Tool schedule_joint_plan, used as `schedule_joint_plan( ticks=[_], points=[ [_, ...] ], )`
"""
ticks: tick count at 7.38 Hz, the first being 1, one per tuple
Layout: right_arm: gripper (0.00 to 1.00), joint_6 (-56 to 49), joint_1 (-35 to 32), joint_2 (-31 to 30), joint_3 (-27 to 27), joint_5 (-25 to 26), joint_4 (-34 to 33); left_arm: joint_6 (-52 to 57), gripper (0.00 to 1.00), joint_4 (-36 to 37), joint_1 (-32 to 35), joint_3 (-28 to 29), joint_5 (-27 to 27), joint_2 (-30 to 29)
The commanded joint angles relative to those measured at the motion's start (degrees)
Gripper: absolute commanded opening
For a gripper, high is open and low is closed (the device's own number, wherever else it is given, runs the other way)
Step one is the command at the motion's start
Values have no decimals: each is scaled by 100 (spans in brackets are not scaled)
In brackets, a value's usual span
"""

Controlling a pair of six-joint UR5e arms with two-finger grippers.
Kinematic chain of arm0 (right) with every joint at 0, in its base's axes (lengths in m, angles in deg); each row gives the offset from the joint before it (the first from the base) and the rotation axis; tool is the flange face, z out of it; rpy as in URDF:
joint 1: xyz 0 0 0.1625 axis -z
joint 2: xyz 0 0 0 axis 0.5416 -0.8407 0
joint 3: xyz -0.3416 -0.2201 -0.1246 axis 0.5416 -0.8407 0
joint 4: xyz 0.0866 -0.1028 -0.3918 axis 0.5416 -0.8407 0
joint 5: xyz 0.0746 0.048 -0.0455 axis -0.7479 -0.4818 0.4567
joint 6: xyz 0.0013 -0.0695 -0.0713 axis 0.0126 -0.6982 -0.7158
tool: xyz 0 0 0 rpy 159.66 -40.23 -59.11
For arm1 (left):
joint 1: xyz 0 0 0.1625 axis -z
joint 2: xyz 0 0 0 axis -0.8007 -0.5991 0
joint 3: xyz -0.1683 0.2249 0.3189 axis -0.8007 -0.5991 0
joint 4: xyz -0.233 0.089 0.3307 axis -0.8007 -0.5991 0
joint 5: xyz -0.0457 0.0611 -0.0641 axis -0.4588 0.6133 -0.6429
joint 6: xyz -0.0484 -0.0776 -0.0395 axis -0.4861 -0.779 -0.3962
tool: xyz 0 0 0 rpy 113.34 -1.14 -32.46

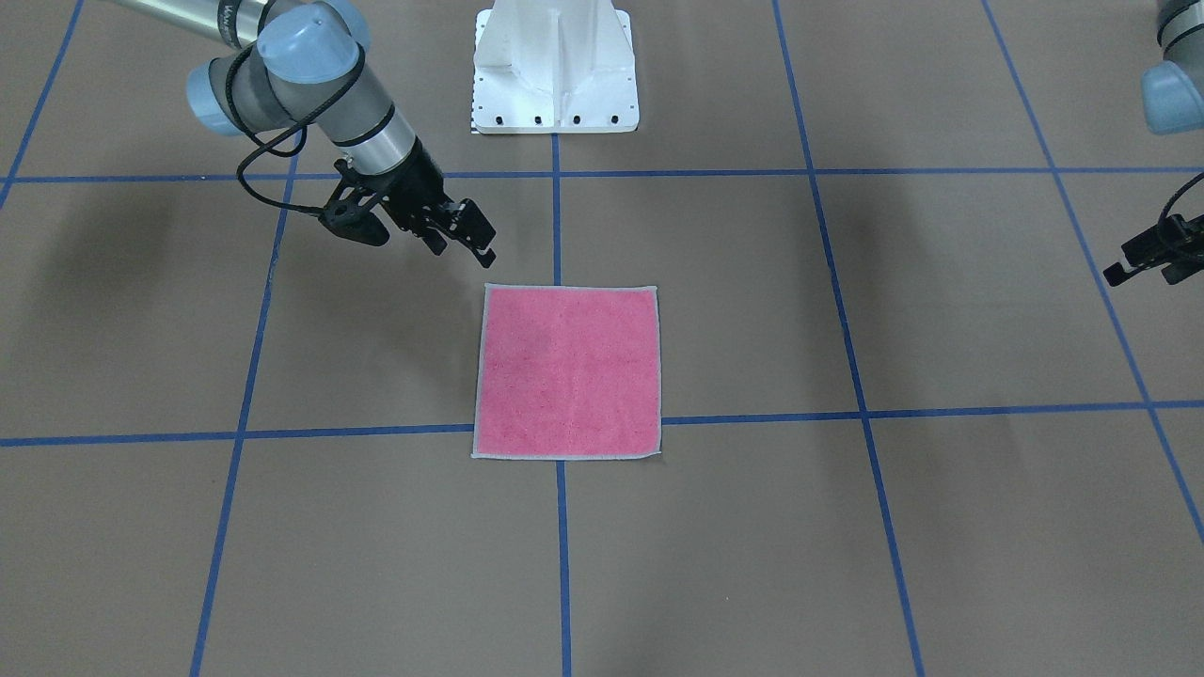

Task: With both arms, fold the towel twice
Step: 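Move the right gripper to the towel corner nearest it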

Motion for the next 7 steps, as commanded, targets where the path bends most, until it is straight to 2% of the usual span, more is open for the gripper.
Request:
schedule_joint_plan(
  ticks=[1,2,3,7],
  points=[
    [85,716,330,252,-179,557,-116,-8,100,-4,-21,7,-7,-5],
    [83,727,331,384,-415,567,-134,-8,100,-4,-30,7,-7,-5],
    [74,727,322,402,-539,576,-134,-8,100,-4,-30,7,-7,-5],
    [72,754,261,420,-663,576,-125,-8,100,-4,-30,7,-7,3]
  ],
)
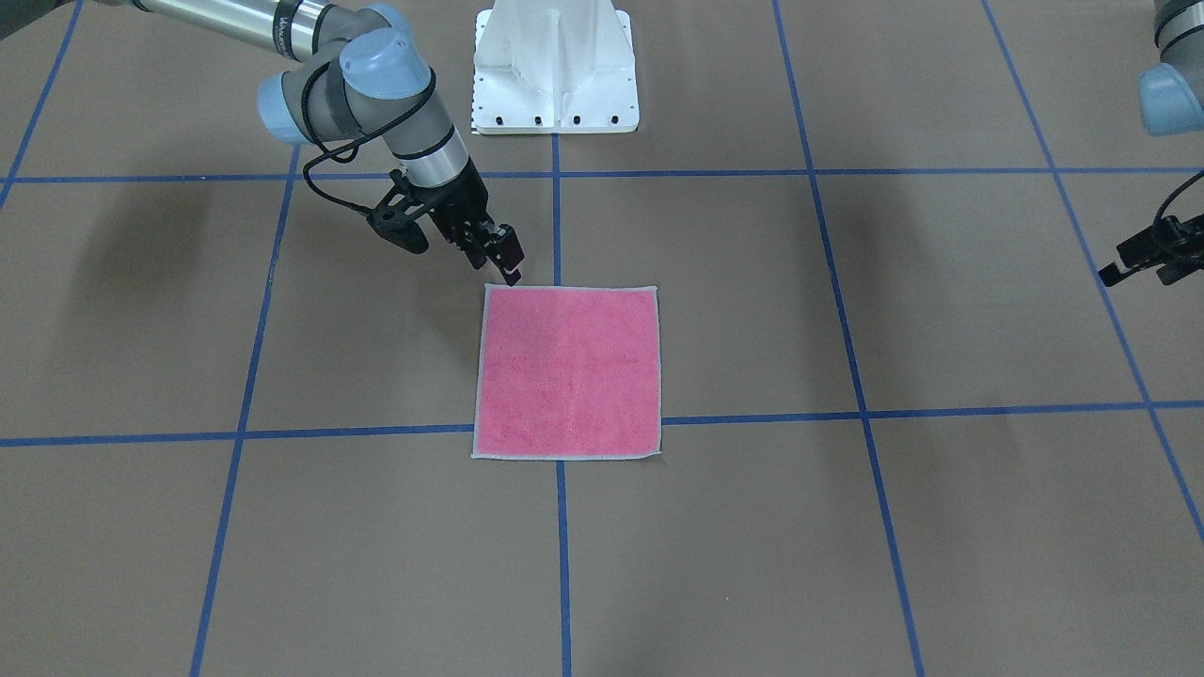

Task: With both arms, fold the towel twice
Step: 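Move the right gripper to the towel corner nearest it, then close the right gripper on the towel corner nearest the robot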

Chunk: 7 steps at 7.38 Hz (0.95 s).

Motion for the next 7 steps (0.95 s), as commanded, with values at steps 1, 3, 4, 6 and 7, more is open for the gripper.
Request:
schedule_joint_plan(
  ticks=[1,3,4,6,7],
  points=[
    [65,6,-71,5,-67,1,1,-3,100,0,0,0,0,1],
    [58,23,-72,110,-189,1,-8,5,100,0,0,9,0,1],
    [58,15,-72,128,-294,1,10,5,100,9,0,18,0,1],
    [58,15,-72,128,-295,-8,-8,5,100,9,0,18,0,1],
    [58,15,-72,128,-295,-8,-8,5,100,0,-9,18,0,1]
  ],
)
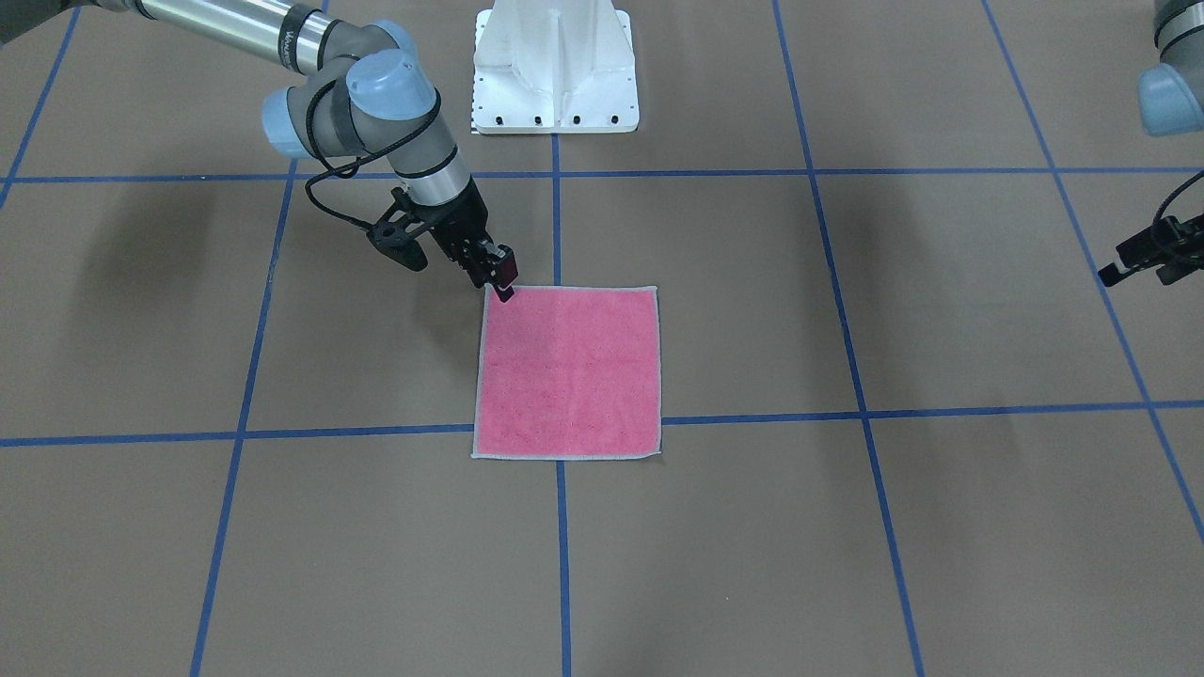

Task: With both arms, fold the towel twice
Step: 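Close the right gripper on the towel corner nearest the robot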

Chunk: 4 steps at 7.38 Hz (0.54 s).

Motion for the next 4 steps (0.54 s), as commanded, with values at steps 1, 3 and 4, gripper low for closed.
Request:
schedule_joint_plan(
  ticks=[1,3,4],
  points=[
    [50,9,0,3,-6,5,5,0,100,-7,-5,1,0,0],
    [33,0,-9,-14,29,6,5,0,100,2,4,1,-9,0],
    [30,0,-9,-32,47,93,5,0,100,-7,-5,-8,-9,0]
  ],
)
